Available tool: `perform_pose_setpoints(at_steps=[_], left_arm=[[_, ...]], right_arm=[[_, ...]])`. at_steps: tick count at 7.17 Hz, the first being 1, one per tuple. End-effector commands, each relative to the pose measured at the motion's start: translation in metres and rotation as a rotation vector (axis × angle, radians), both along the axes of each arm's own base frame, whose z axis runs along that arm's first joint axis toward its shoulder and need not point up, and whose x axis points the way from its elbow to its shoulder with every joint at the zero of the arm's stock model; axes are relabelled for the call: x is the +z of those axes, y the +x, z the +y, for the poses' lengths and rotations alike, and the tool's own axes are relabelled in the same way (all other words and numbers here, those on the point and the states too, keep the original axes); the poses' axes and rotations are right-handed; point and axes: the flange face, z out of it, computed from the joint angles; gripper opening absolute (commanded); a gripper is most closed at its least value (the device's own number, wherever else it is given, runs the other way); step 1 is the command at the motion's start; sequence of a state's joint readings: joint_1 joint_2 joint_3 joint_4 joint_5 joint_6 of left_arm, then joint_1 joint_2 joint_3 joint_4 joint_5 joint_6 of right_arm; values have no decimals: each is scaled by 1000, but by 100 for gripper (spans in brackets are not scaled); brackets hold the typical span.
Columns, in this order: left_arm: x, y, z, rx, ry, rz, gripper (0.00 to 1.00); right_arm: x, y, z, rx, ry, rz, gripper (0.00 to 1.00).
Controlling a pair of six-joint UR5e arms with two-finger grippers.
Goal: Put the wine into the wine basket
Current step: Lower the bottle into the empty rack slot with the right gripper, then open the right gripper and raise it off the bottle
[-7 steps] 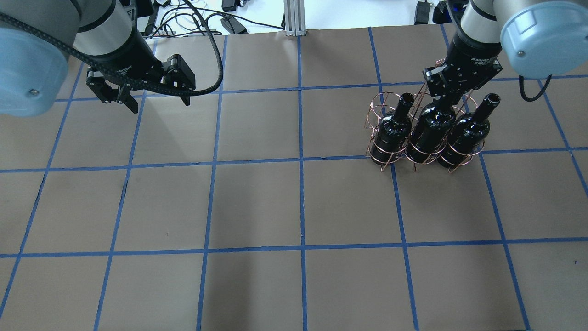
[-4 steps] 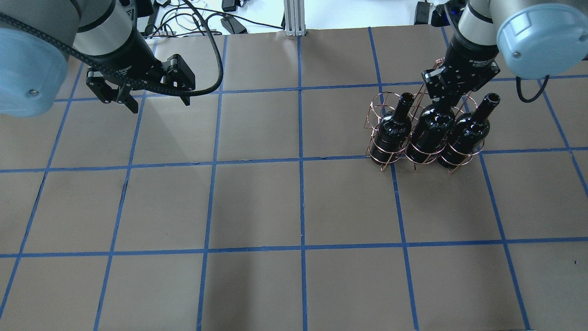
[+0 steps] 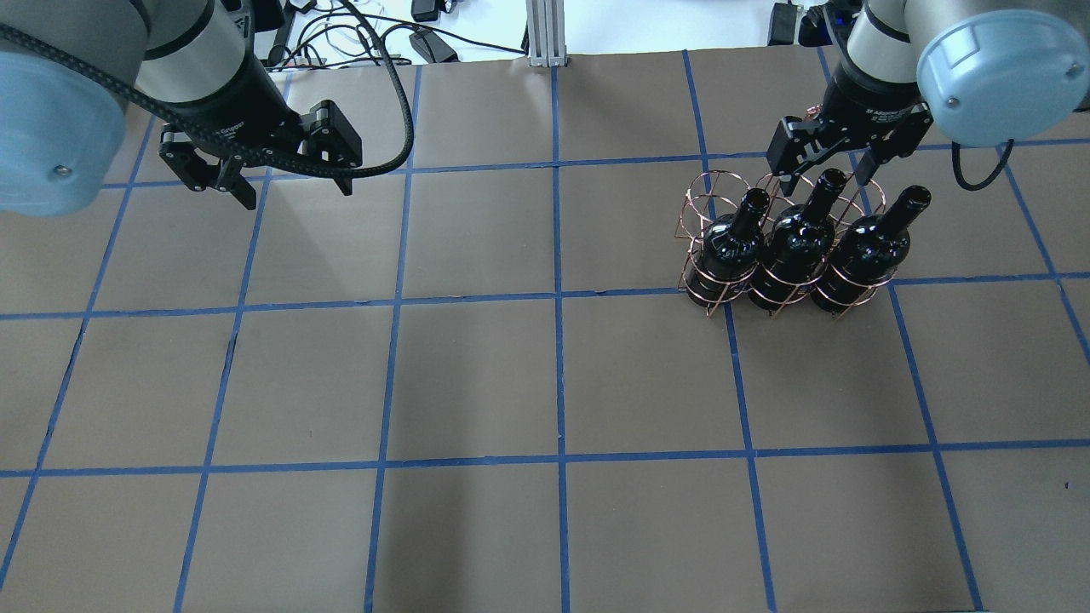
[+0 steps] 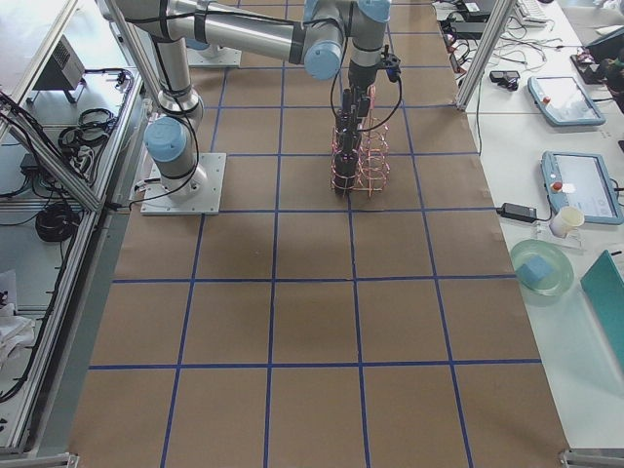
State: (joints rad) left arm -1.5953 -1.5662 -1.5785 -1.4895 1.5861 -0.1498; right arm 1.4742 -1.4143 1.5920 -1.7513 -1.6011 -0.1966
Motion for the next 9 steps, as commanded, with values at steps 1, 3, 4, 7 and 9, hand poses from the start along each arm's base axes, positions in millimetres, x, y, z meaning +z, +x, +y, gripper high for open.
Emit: perform_pose_setpoints(at_steps=[1,3,4,7,9], left_arm=[[0,0,0,-1,0,0,100],[1,0,0,-1,-3,0,100],[1,0,0,-1,-3,1,100],[1,0,0,-4,-4,3,100],[6,-1,2,-113,-13,3,100]], right_arm=[[20,-1,-1,0,-55,10,99],[56,8,14,-34,-21,2,100],[72,16,32,-29,-8,2,100],[101,59,77,-4,18,-12,100],[108,68,89,15,29,-30,100]])
